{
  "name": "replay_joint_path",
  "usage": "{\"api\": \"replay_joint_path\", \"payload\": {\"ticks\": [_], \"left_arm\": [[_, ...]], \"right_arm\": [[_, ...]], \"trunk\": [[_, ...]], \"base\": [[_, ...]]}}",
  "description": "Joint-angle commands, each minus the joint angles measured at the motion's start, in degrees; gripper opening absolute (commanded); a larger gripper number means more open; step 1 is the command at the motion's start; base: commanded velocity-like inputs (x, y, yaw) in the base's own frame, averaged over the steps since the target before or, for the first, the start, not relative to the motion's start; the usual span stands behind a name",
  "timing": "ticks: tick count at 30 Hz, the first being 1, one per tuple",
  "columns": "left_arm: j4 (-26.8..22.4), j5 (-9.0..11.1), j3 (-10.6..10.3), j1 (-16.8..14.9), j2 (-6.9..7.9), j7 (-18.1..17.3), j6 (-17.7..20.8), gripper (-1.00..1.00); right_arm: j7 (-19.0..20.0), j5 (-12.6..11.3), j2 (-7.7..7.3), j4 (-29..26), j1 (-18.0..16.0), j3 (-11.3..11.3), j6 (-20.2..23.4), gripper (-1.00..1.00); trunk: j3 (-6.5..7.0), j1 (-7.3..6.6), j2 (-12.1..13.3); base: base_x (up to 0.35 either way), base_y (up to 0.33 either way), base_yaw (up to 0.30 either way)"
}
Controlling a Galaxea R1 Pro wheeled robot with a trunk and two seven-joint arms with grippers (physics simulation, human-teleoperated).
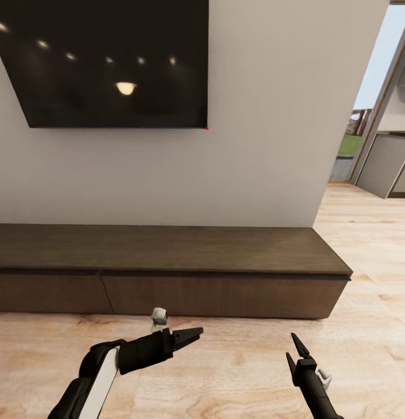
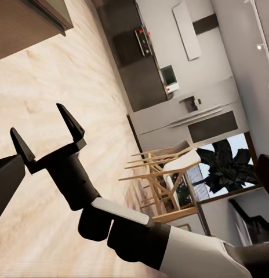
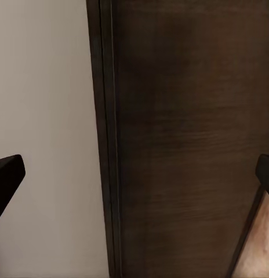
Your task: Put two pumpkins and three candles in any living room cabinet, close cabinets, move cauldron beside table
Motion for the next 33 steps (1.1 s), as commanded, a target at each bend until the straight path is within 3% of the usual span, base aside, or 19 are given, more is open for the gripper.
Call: {"api": "replay_joint_path", "payload": {"ticks": [1,33], "left_arm": [[0.0,0.0,0.0,0.0,0.01,-0.1,0.2,1.00],[0.0,0.1,-0.4,0.0,0.04,-0.1,0.3,1.00]], "right_arm": [[0.1,-0.6,-0.02,0.0,0.0,0.0,0.6,1.00],[0.1,-0.6,0.05,0.0,0.0,0.0,0.6,1.00]], "trunk": [[-0.05,-0.01,0.0],[-0.05,-0.01,0.0]], "base": [[0.000,0.000,0.000],[0.122,0.000,0.000]]}}
